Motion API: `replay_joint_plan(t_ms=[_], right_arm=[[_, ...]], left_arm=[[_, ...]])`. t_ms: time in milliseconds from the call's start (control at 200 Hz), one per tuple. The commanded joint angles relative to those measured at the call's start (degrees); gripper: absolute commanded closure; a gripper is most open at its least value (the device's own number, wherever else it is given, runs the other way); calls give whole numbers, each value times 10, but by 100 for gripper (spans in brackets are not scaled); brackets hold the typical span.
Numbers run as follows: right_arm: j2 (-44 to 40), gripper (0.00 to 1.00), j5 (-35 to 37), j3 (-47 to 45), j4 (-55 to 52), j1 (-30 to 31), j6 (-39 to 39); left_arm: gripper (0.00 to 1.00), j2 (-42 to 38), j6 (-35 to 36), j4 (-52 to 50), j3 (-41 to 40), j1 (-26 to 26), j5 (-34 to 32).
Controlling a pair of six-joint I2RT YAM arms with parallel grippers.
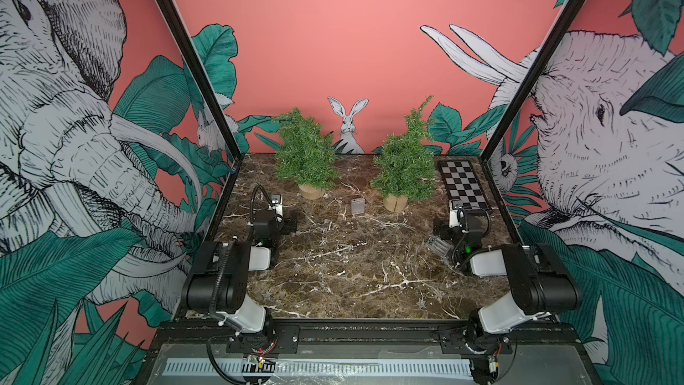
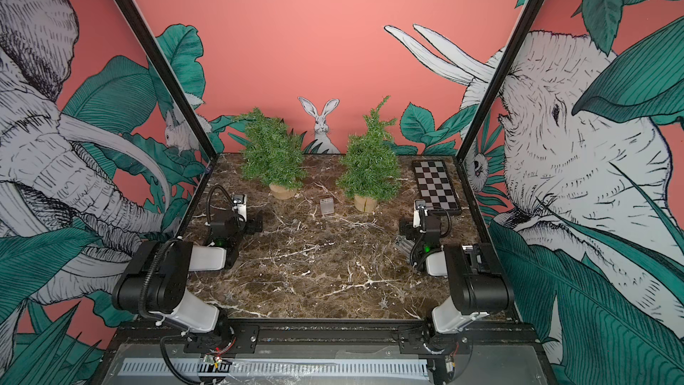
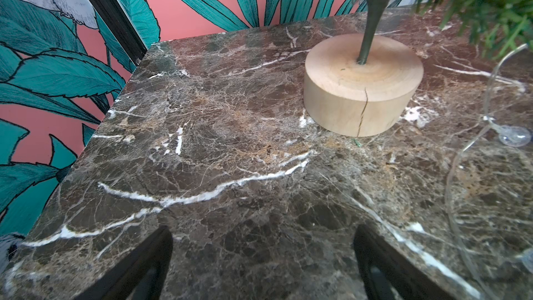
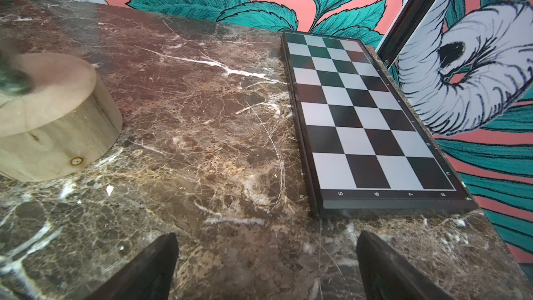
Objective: Wrap string light around the christmas tree
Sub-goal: Pick up the Christmas tree at the center of the board.
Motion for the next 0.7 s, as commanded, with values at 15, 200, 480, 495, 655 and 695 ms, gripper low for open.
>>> replay_joint_plan(t_ms=[15, 200, 480, 495, 655, 695], right_arm=[[-7, 1, 21, 18, 9, -3, 11], [-8, 1, 24, 14, 15, -3, 12], [-167, 1, 52, -78, 23, -2, 47], [-187, 1, 57, -72, -10, -2, 63], [-332, 1, 66, 46, -409, -2, 137], [-350, 1, 72, 73, -473, -2, 153]], left_arm=[[0, -3, 6, 12, 6, 4, -1], [0, -4, 6, 13, 5, 3, -1], [0, -186, -57, -184, 22, 3, -58], [1, -203, -74, -192, 20, 3, -68], [0, -385, -223, -320, 1, 3, -126], [0, -432, -268, -369, -1, 3, -142]])
